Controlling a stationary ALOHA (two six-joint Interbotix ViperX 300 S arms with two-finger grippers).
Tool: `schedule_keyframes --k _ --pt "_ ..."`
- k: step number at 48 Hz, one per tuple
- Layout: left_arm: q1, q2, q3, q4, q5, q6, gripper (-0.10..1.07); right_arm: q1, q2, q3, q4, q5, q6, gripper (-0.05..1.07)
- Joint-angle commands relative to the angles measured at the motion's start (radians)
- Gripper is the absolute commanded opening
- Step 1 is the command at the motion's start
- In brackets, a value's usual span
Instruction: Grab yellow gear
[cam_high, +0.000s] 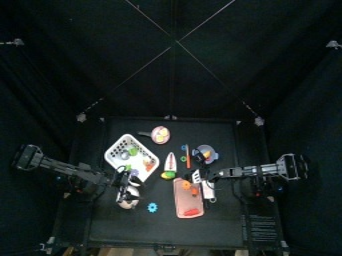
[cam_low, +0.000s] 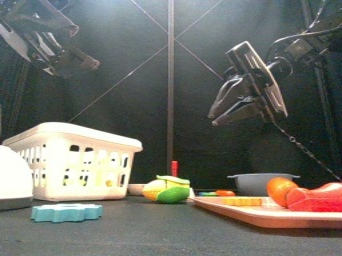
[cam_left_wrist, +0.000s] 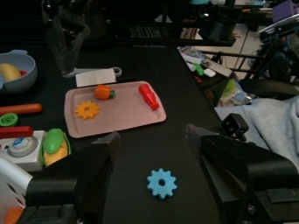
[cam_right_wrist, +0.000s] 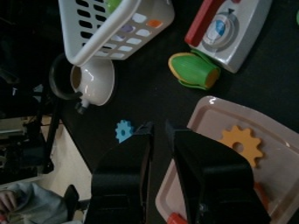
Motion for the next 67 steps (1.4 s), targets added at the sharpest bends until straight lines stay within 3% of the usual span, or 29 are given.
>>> schedule_keyframes --k 1,10,21,28,43,67 --pt "0.008 0.002 -0.014 -0.003 -0.009 0.002 0.95 0.002 -0.025 -0.003 0.009 0.009 -0.002 0.62" --pt "0.012 0.003 -0.009 -0.003 -0.009 0.002 0.95 0.008 -0.023 -0.008 -0.011 0.037 -0.006 0.62" --pt "0.012 0.003 -0.011 -0.003 -0.009 0.002 0.95 -0.008 0.000 -0.052 -0.052 -0.166 -0.006 0.62" --pt "0.012 0.005 -0.009 -0.003 -0.009 0.000 0.95 -0.041 0.035 -0.072 -0.103 -0.190 -0.002 0.62" --pt "0.012 0.005 -0.005 -0.005 -0.009 0.000 0.95 -0.072 0.046 -0.041 -0.044 -0.176 0.003 0.61" --pt "0.012 0.005 -0.002 -0.020 -0.008 0.002 0.95 -0.063 0.025 -0.018 -0.012 -0.041 0.002 0.53"
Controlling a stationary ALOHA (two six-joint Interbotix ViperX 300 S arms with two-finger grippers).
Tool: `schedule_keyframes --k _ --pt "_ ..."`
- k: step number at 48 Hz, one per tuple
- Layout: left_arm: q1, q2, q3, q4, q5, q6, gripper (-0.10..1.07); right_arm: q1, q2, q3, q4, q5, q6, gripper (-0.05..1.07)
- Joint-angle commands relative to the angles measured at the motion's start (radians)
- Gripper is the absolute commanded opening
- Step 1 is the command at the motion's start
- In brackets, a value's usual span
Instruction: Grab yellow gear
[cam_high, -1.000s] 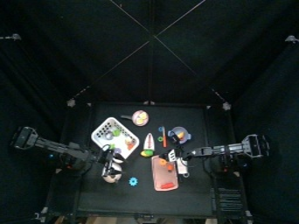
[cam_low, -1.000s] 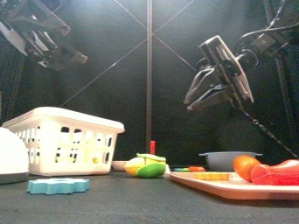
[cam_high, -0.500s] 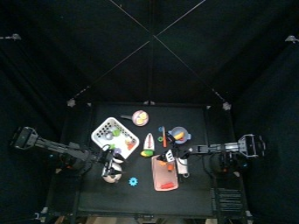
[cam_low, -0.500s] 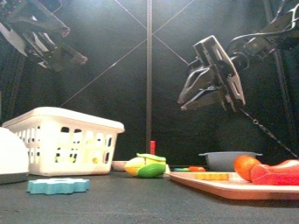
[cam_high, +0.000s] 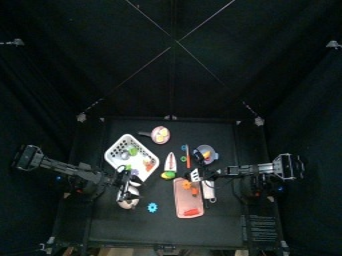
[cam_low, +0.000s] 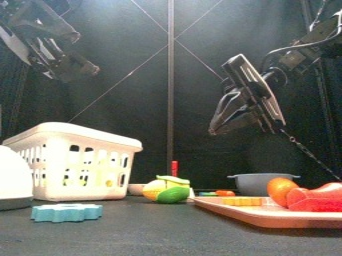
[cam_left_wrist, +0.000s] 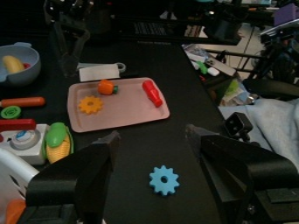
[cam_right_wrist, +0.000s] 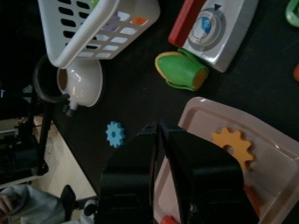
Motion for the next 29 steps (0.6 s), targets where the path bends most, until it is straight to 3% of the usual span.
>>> schedule_keyframes --k 1,13,22,29 --pt "0.002 0.002 -0.009 -0.002 -0.009 0.002 0.95 0.002 -0.028 -0.009 0.003 0.012 0.000 0.53" --pt "0.002 0.002 -0.009 -0.002 -0.009 0.002 0.95 0.012 -0.026 -0.011 0.009 0.021 -0.003 0.53" --pt "0.003 0.002 -0.006 -0.002 -0.009 0.002 0.95 0.020 -0.031 -0.052 -0.052 -0.104 -0.005 0.53" --pt "0.005 0.002 -0.006 -0.003 -0.008 0.002 0.95 0.020 -0.005 -0.080 -0.063 -0.138 -0.003 0.53"
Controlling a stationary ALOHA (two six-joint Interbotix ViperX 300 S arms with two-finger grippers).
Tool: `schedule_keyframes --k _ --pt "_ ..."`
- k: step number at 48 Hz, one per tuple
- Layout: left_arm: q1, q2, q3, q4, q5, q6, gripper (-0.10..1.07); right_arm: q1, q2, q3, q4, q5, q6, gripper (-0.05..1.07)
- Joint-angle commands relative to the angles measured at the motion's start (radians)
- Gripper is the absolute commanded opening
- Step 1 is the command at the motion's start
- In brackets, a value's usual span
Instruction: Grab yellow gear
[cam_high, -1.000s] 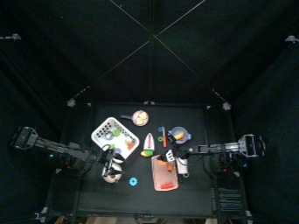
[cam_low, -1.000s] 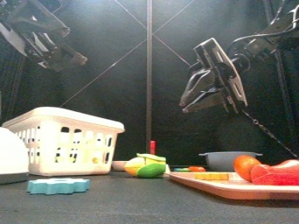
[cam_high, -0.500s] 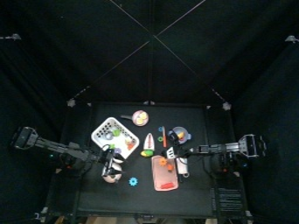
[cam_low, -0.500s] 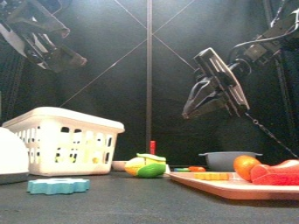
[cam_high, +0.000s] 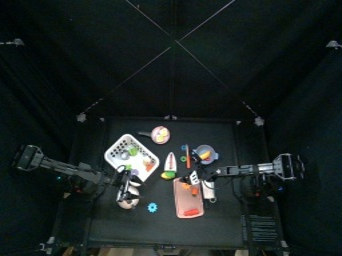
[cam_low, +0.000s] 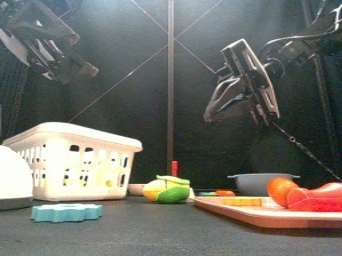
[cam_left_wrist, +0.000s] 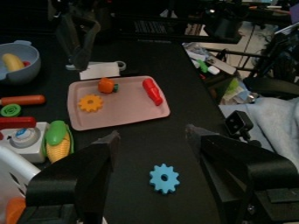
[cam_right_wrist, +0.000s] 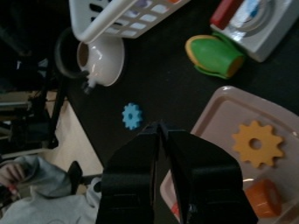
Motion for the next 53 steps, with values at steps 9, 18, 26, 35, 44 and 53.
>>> schedule_keyframes --k 9,18,26,35,44,53 --pt "0.005 0.000 -0.008 -0.014 -0.008 0.003 0.95 -0.008 0.031 -0.034 0.012 -0.009 0.006 0.53" --pt "0.005 0.000 -0.006 -0.014 -0.005 0.002 0.95 0.000 0.034 0.011 0.107 0.066 0.006 0.53" --pt "0.006 0.000 -0.006 -0.014 -0.005 0.002 0.95 0.040 -0.012 0.008 0.097 0.170 -0.002 0.50" --pt "0.008 0.002 -0.005 -0.014 -0.005 0.002 0.95 0.077 -0.049 0.006 0.084 0.262 -0.005 0.50" --pt "0.008 0.006 -0.005 -0.014 -0.005 0.003 0.95 0.097 -0.035 0.011 0.106 0.304 -0.005 0.50" --pt "0.009 0.012 -0.005 -0.014 -0.005 0.003 0.95 0.149 -0.055 -0.012 0.121 0.449 -0.074 0.49"
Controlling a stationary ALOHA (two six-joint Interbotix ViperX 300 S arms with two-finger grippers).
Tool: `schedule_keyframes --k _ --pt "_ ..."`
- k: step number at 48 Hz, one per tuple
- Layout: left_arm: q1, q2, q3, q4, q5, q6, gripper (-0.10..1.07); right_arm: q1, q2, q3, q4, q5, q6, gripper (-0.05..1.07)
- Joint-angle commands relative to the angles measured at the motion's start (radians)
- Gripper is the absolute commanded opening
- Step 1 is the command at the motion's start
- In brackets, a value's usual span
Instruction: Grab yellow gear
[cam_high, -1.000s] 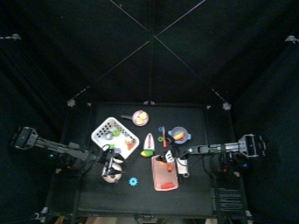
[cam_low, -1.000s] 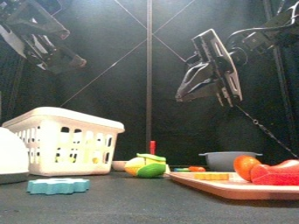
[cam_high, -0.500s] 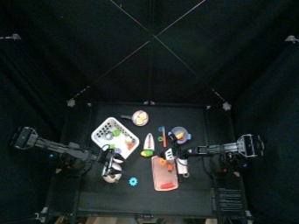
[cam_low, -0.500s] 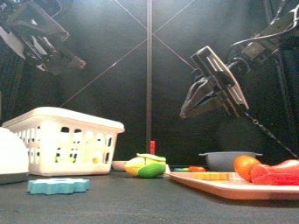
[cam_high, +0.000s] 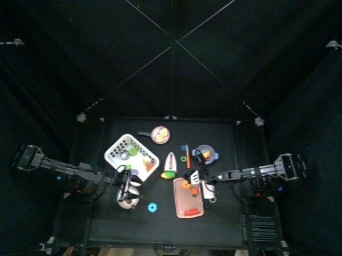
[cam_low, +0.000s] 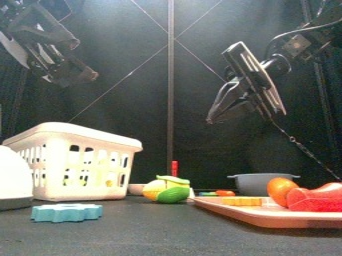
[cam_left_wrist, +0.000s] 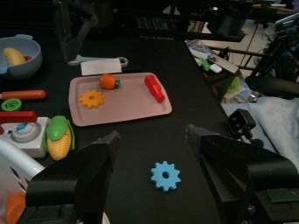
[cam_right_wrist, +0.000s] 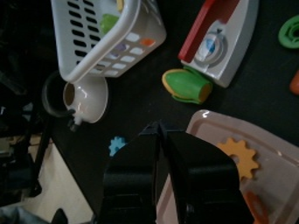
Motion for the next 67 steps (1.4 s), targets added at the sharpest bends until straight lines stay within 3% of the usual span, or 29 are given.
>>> schedule_keyframes --k 1,5,9,18,29,41,46,58,67 --pt "0.003 0.003 -0.012 -0.002 -0.005 0.002 0.95 0.029 -0.035 -0.032 0.028 0.084 -0.064 0.49" --pt "0.005 0.003 -0.011 -0.002 -0.005 0.000 0.95 0.044 -0.048 -0.044 0.138 0.133 -0.167 0.49" --pt "0.005 0.003 -0.011 -0.002 -0.005 0.000 0.95 0.054 -0.057 -0.064 0.328 0.178 -0.351 0.49" --pt "0.006 0.003 -0.012 -0.002 -0.005 0.002 0.95 0.057 -0.074 -0.161 0.781 0.324 -0.867 0.49" --pt "0.005 0.003 -0.011 -0.002 -0.005 0.000 0.95 0.017 -0.052 -0.227 1.098 0.411 -1.316 0.50" --pt "0.005 0.003 -0.011 -0.002 -0.005 0.002 0.95 0.014 0.005 -0.221 1.255 0.376 -1.628 0.52" --pt "0.005 0.003 -0.011 -0.002 -0.005 0.002 0.95 0.014 0.063 -0.229 1.302 0.374 -1.654 0.57" --pt "0.005 0.005 -0.009 -0.002 -0.005 0.002 0.95 0.021 0.156 -0.258 1.302 0.377 -1.681 0.78" --pt "0.005 0.008 -0.009 -0.002 -0.005 0.000 0.95 0.028 0.212 -0.270 1.299 0.390 -1.681 0.80"
